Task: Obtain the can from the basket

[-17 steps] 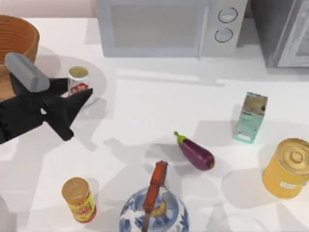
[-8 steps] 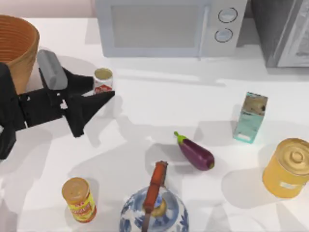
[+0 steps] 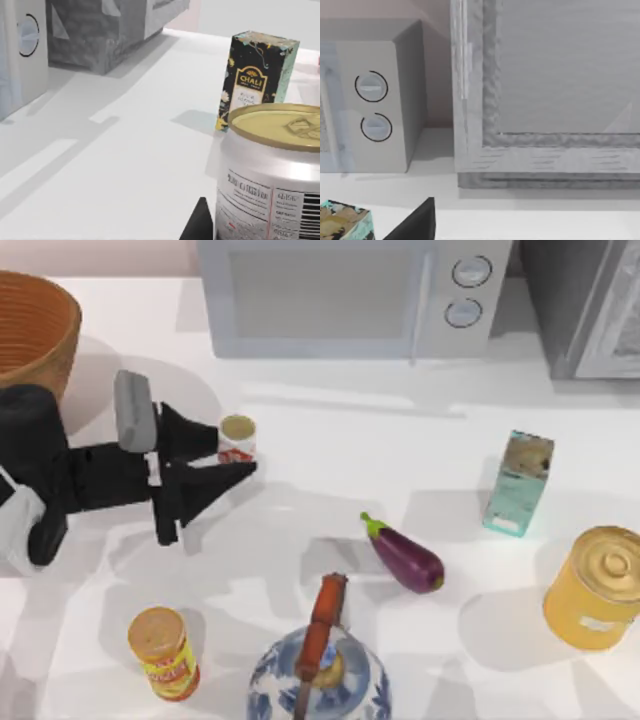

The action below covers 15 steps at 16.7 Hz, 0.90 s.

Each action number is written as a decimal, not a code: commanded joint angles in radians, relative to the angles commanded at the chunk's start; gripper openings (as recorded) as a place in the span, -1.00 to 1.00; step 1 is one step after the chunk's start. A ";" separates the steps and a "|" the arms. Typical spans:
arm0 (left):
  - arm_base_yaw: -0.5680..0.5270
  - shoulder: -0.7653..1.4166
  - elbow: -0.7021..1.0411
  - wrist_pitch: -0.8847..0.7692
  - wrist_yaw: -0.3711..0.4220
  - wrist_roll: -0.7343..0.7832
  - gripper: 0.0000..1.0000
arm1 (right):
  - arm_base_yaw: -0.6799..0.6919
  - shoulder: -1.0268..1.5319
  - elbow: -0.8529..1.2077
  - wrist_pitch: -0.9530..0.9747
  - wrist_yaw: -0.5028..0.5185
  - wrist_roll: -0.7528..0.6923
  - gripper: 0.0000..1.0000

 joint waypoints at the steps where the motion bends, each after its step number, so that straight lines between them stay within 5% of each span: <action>1: -0.001 0.035 0.018 0.021 0.026 0.001 -1.00 | 0.000 0.000 0.000 0.000 0.000 0.000 1.00; 8: -0.013 0.237 0.152 0.149 0.206 0.012 -1.00 | 0.000 0.000 0.000 0.000 0.000 0.000 1.00; 15: -0.015 0.253 0.176 0.161 0.233 0.012 -1.00 | 0.000 0.000 0.000 0.000 0.000 0.000 1.00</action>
